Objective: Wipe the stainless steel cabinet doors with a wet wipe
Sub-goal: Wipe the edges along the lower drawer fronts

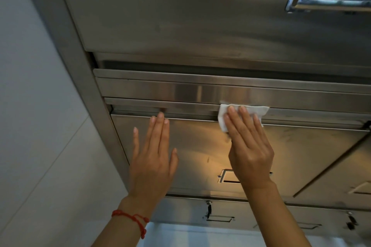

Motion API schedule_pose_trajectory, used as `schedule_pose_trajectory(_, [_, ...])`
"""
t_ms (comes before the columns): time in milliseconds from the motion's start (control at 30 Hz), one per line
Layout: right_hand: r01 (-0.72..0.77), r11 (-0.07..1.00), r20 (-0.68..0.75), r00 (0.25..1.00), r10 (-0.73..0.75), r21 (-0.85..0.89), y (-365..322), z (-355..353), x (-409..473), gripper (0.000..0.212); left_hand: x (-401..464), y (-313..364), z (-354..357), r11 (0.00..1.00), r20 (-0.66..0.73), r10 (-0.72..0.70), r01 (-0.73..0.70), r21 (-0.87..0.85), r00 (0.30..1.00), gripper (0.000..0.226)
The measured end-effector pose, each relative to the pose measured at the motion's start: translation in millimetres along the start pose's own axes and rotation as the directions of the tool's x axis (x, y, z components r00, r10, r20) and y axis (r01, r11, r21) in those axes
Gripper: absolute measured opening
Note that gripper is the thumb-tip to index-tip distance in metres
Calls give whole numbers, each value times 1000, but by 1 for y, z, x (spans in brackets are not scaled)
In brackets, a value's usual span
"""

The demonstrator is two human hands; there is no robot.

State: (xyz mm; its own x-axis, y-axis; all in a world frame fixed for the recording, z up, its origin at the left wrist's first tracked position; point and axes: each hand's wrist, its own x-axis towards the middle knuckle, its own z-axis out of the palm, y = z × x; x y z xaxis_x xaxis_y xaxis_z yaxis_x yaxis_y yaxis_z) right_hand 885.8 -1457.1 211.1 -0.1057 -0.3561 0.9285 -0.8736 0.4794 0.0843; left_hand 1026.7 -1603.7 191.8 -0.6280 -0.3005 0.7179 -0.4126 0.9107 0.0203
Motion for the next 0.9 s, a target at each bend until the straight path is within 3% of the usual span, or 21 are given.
schedule_pose_trajectory(133, [-23,999,-5,1000,23,-27,15,-8,-8,29,0,-1,-2,1000,10,6,-6,-9,1000,56])
schedule_pose_trajectory(300, [-84,996,-36,996,84,-10,15,-10,-8,25,1,1,-2,1000,21,-8,8,-26,1000,57])
schedule_pose_trajectory(900, [-24,996,-9,1000,25,81,-49,19,14,53,-1,-4,-1,997,38,-11,14,-80,999,61])
